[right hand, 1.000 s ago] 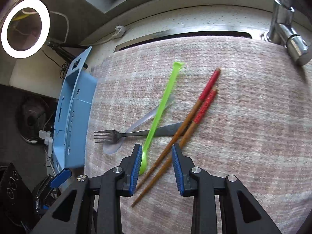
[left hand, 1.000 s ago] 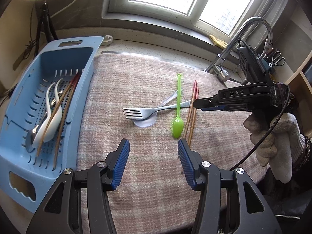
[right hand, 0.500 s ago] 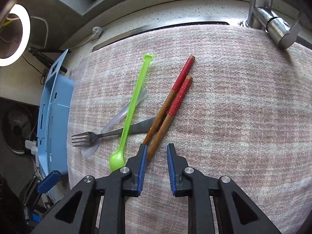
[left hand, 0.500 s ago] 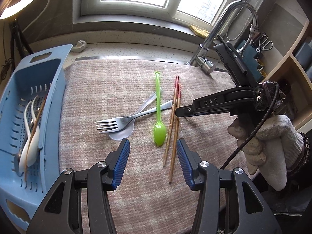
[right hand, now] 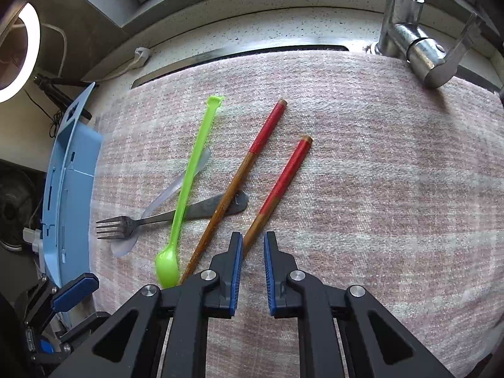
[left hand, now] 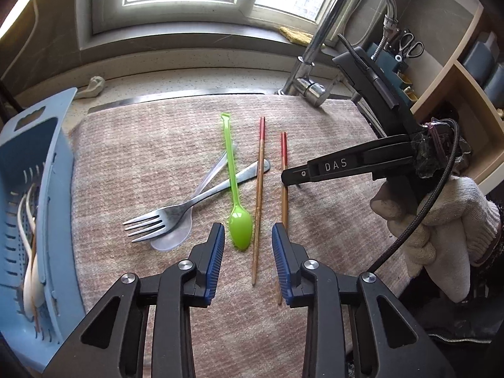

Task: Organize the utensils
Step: 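Close the left tool on one chopstick while the right tool grasps the other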

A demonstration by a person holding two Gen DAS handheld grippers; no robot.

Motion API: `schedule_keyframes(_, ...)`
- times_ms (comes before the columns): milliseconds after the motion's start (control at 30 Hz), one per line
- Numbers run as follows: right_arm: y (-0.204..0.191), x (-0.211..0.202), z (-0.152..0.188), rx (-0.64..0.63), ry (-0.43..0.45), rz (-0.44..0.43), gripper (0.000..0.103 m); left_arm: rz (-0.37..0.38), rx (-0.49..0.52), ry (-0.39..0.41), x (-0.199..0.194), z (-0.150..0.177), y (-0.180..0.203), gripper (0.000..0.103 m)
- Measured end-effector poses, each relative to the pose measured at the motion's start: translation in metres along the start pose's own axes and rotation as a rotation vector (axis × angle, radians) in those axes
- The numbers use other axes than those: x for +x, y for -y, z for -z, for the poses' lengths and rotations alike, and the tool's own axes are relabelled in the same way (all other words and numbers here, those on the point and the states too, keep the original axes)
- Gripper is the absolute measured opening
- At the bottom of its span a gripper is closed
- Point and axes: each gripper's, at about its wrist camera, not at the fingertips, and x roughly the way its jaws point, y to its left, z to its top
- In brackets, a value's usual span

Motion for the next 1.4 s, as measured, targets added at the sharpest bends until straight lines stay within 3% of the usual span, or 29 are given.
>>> schedule_keyframes(167,0.024,-0.002,0.004,0.113,-0.012,-0.117,0.012,0.011,0.060,-0.059,0.030,-0.017,0.010,0.024)
schedule_keyframes(367,0.027,0.000,0.006,0.170,-0.007,-0.186,0.013,0.005,0.122,-0.120,0.060,-0.032,0.018,0.023)
schedule_keyframes(400,0.026,0.001,0.005,0.171,-0.007,-0.190,0.013,0.005,0.132,-0.127,0.064,-0.034,0.019,0.018)
schedule_keyframes(1000,0.030,0.006,0.002,0.177,-0.034,-0.169,0.008,-0.013,0.199,-0.224,0.109,-0.050,0.027,0.010)
schedule_keyframes(1300,0.046,-0.002,0.012,0.200,-0.012,-0.184,0.007,0.033,0.181,-0.242,0.103,-0.042,0.027,0.005)
schedule_keyframes(1400,0.050,-0.001,0.015,0.208,-0.015,-0.198,0.007,0.012,0.196,-0.237,0.103,-0.037,0.034,0.005)
